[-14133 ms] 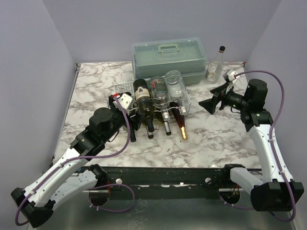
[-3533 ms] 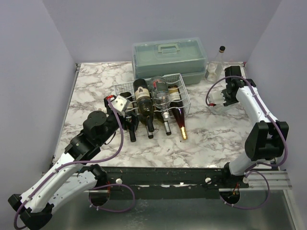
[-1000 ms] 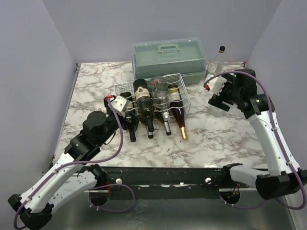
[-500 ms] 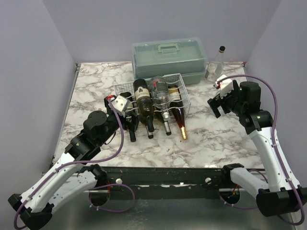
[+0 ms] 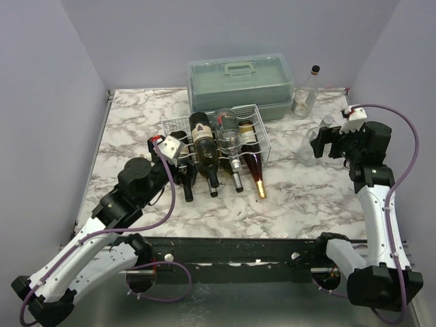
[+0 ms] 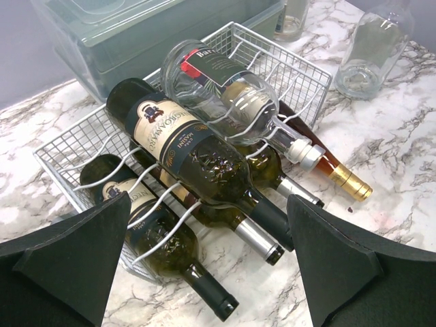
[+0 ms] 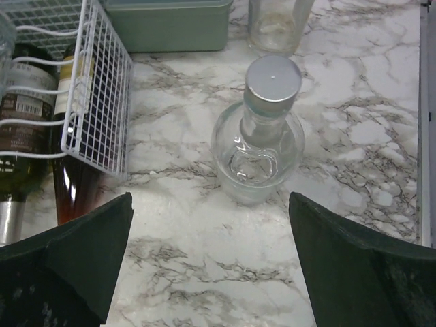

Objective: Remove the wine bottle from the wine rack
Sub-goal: Place the wine bottle at the center of the board, then move the wine bottle to the corner of the board.

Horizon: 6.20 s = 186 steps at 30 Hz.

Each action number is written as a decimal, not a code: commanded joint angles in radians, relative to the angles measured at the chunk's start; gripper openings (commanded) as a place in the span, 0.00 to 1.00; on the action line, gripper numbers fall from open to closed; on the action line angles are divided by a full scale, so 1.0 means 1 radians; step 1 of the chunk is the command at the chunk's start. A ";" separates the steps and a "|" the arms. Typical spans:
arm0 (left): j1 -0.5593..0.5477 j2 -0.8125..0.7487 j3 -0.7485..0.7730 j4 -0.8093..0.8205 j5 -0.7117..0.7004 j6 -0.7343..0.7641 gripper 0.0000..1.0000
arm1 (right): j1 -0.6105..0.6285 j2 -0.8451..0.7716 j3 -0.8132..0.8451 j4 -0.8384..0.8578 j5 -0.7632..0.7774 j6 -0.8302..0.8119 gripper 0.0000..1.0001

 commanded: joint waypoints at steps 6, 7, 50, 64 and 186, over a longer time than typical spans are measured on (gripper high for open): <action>0.003 -0.015 0.015 0.006 0.001 0.006 0.99 | -0.080 0.046 -0.060 0.201 0.009 0.200 1.00; 0.003 -0.015 0.015 0.006 0.001 0.006 0.99 | -0.080 0.057 -0.064 0.223 0.007 0.207 0.99; 0.003 -0.003 0.015 0.005 0.003 0.005 0.99 | -0.082 0.358 -0.216 0.836 -0.144 0.169 0.61; 0.004 -0.008 0.015 0.006 0.000 0.007 0.99 | -0.081 0.338 -0.236 0.844 -0.159 0.105 0.33; 0.003 0.018 0.017 -0.003 -0.016 0.017 0.99 | -0.090 0.626 0.242 0.961 0.225 0.154 0.86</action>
